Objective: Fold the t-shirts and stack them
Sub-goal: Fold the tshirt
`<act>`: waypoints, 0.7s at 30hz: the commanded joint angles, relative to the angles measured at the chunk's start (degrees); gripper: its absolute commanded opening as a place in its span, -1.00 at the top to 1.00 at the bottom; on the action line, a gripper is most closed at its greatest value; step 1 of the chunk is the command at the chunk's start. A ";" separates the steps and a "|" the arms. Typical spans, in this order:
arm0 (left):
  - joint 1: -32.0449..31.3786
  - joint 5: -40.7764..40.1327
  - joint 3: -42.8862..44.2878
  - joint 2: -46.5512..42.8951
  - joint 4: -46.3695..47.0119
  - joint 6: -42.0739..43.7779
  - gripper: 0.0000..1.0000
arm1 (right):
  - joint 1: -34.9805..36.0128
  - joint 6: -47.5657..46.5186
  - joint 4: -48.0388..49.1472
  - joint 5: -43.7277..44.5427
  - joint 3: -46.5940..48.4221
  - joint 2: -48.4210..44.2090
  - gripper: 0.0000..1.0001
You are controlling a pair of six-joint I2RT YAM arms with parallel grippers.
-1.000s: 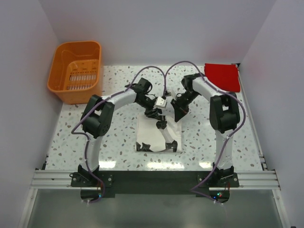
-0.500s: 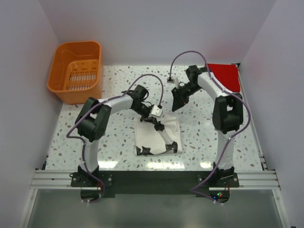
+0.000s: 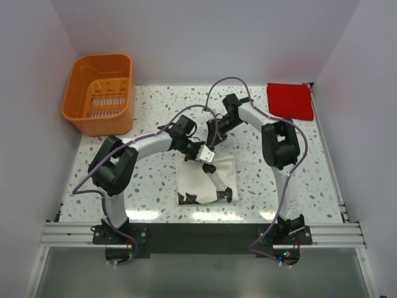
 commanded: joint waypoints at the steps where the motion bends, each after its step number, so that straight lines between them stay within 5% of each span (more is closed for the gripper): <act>1: -0.70 -1.88 -0.74 -3.28 4.13 -2.27 1.00 | 1.52 -0.95 -0.19 -2.62 -1.12 2.91 0.72; 21: -1.49 -12.69 -0.30 -5.92 8.88 -4.56 1.00 | 3.01 -11.68 -7.93 1.51 -0.77 12.77 0.79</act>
